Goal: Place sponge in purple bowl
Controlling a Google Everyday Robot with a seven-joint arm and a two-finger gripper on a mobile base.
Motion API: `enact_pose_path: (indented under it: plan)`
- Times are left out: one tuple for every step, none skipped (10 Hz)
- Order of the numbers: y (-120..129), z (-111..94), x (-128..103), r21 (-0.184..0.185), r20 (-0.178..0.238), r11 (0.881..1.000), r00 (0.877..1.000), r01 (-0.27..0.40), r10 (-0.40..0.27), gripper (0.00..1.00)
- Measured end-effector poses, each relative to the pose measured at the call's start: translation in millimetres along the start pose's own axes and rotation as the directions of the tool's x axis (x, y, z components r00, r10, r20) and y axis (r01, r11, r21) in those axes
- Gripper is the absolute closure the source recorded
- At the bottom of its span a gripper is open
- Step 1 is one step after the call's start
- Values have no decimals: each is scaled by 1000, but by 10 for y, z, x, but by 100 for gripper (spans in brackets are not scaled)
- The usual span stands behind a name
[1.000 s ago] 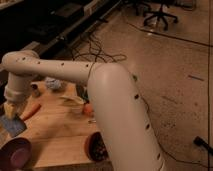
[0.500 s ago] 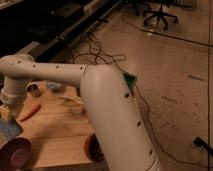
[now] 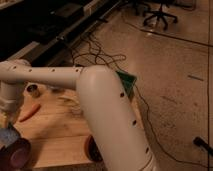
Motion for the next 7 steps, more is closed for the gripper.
enact_pose_path:
  plan:
    - [-10,7,-45,1,6,1000,1000,-7,7,100]
    - [-32,13,-91,2,10,1000,1000,-13,13,100]
    - [-44,12,-119,3,10,1000,1000,-17,17,100]
    - [-49,1,-138,2,9,1000,1000,-19,19,100]
    - [-73,2,-144,3,10,1000,1000,-17,17,100]
    - [-94,7,-143,3,11,1000,1000,-13,13,100]
    - [-105,21,-143,4,13,1000,1000,-11,11,100]
